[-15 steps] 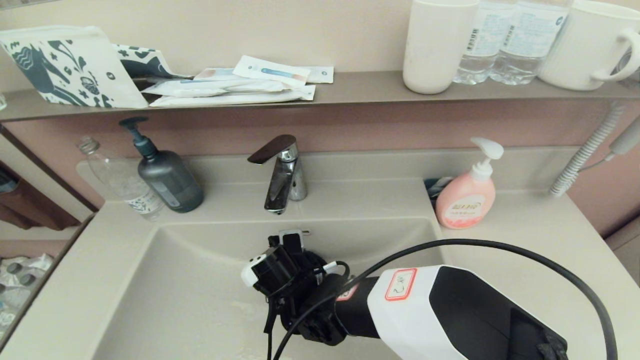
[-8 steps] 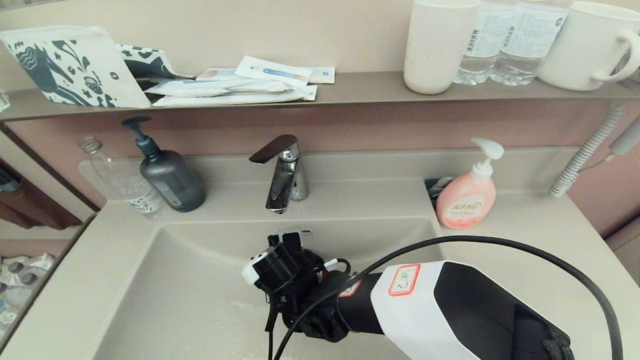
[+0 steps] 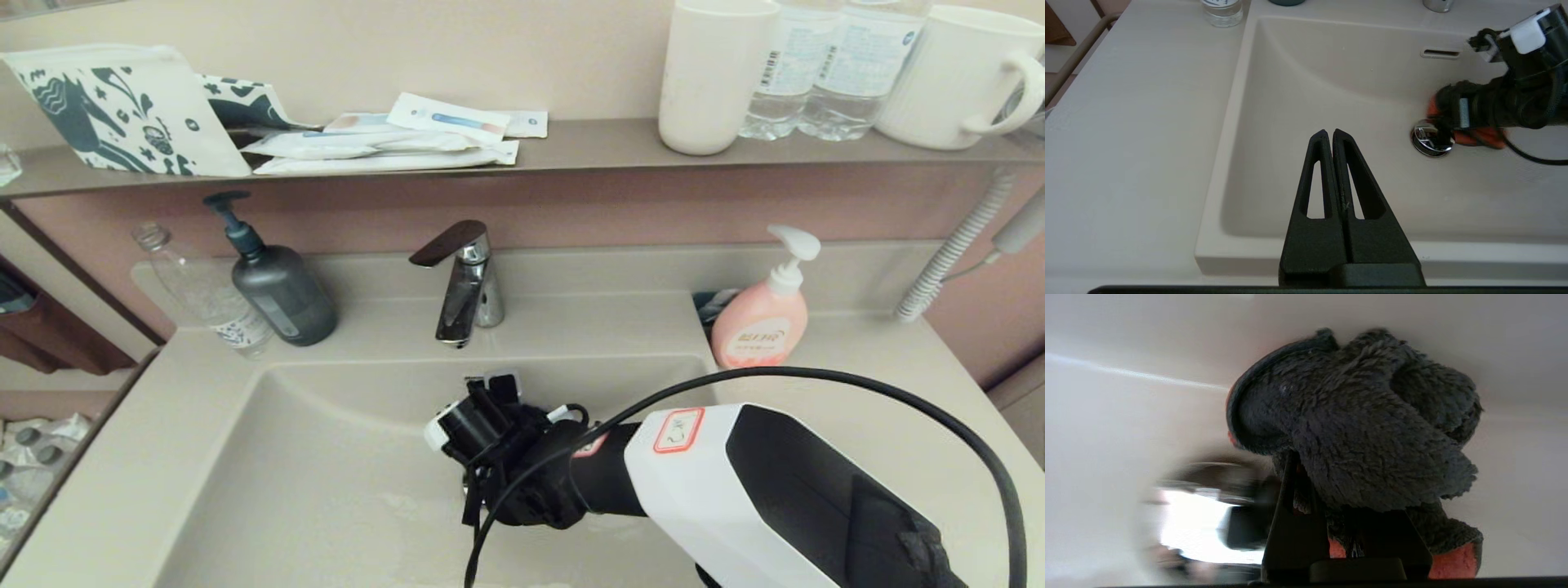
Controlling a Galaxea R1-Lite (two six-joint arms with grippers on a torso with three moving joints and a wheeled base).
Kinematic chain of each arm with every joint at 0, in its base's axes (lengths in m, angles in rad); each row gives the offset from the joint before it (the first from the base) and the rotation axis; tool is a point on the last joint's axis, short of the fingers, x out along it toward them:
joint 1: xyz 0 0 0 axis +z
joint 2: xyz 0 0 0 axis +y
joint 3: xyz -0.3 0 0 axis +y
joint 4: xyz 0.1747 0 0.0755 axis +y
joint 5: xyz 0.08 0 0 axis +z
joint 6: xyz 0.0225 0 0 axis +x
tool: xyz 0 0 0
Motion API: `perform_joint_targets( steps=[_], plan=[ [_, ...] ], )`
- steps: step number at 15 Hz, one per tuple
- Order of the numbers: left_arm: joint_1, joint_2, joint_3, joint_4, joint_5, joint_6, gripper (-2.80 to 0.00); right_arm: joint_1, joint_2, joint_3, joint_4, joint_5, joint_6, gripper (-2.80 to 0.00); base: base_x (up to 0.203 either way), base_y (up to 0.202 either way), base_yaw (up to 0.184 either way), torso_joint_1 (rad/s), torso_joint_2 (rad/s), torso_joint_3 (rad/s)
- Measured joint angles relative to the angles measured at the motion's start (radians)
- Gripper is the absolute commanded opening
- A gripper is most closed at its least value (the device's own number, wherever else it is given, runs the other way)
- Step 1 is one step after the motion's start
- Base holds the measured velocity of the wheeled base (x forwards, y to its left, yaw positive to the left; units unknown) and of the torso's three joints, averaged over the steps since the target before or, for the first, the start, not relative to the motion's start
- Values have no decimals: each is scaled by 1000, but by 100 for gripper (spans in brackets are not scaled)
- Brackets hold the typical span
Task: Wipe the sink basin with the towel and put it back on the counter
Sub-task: Wipe the sink
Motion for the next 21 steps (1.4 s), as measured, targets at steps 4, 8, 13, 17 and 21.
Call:
perform_joint_targets(
  steps=[4, 8, 13, 17, 21],
  plan=[
    [0, 0, 0, 0, -1, 0, -280, -36, -75, 126, 30, -32, 2, -280, 0, 0, 0, 0, 0, 0],
    [0, 0, 0, 0, 0, 0, -280, -82, -192, 328, 30, -67, 3, -280, 0, 0, 0, 0, 0, 0],
    [0, 0, 0, 0, -1, 0, -280, -145, -385, 542, 49, -83, 2, -280, 0, 0, 0, 0, 0, 0],
    [0, 0, 0, 0, -1, 0, -280, -197, -566, 565, 102, -88, 0, -280, 0, 0, 0, 0, 0, 0],
    [0, 0, 0, 0, 0, 0, -280, -204, -669, 432, 104, -87, -6, -280, 0, 0, 0, 0, 0, 0]
  ],
)
